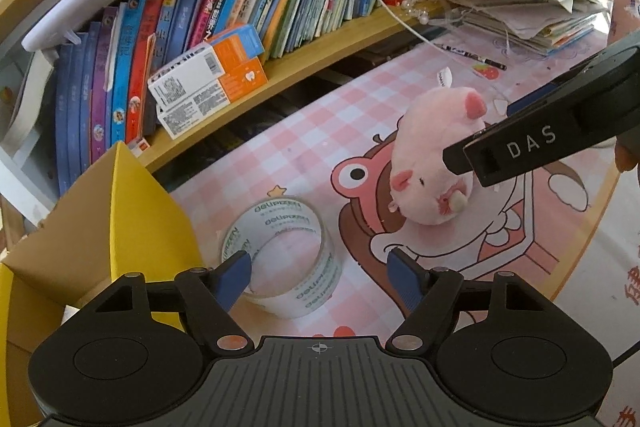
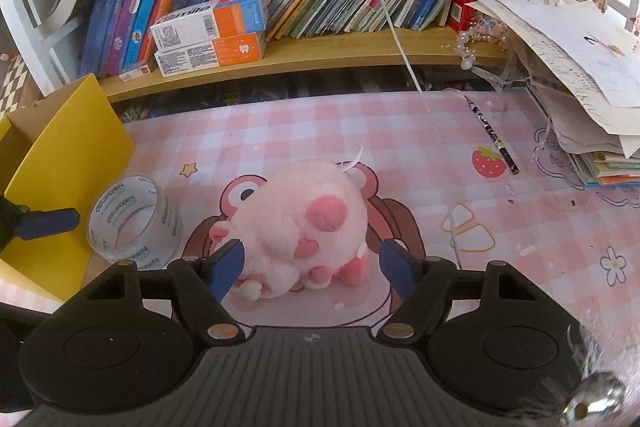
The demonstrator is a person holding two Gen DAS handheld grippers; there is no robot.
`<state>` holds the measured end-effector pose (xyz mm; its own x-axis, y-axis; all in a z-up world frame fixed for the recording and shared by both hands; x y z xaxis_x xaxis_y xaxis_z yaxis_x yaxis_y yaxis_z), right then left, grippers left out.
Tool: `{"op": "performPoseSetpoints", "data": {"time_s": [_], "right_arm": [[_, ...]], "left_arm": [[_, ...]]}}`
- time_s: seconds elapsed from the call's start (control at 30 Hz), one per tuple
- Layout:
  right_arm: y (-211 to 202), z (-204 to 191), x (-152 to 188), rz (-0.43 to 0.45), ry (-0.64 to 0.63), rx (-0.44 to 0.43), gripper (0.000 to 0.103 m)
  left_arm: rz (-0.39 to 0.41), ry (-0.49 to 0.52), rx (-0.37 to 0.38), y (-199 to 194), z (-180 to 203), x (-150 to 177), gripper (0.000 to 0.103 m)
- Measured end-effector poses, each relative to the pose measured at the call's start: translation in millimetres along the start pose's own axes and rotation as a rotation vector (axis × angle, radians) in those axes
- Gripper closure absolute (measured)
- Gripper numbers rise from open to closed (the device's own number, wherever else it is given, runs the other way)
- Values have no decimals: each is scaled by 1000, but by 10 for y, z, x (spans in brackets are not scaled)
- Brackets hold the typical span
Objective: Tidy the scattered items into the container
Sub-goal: 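Close the right tool on the pink pig while the left tool grasps the tape roll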
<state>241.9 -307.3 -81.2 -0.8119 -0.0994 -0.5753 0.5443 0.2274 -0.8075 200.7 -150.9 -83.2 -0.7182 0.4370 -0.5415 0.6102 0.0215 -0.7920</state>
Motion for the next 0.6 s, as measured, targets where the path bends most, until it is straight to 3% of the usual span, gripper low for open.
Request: {"op": "performPoseSetpoints", "data": {"time_s": [0.1,0.17,0.43,0.6], "right_arm": [[42,6,-8,-4,3,-4,30],[66,14,-16,-4,7,-6,30],[133,32,-70,9,20,-13,30],[195,36,-112,11,26,-20,30]], "left_arm": [[-14,6,5,62,6,-1,51],[-23,4,10,113,9,-4,59],[-42,8,13,262,34,-27,60],[-54,17,17,327,44,-24,67]]}}
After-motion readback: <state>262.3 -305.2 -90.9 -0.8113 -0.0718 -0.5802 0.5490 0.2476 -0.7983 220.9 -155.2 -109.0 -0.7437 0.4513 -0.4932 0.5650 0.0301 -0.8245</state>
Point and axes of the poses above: each gripper's, at about its wrist camera, not at the fingertips, and y roughly the way its jaws point, z to its right, x to its underside, the point moved 3 cm from there along y, roughly the way its jaws point, and after that the axes turned 5 degrees about -z, right-handed, at the moved point
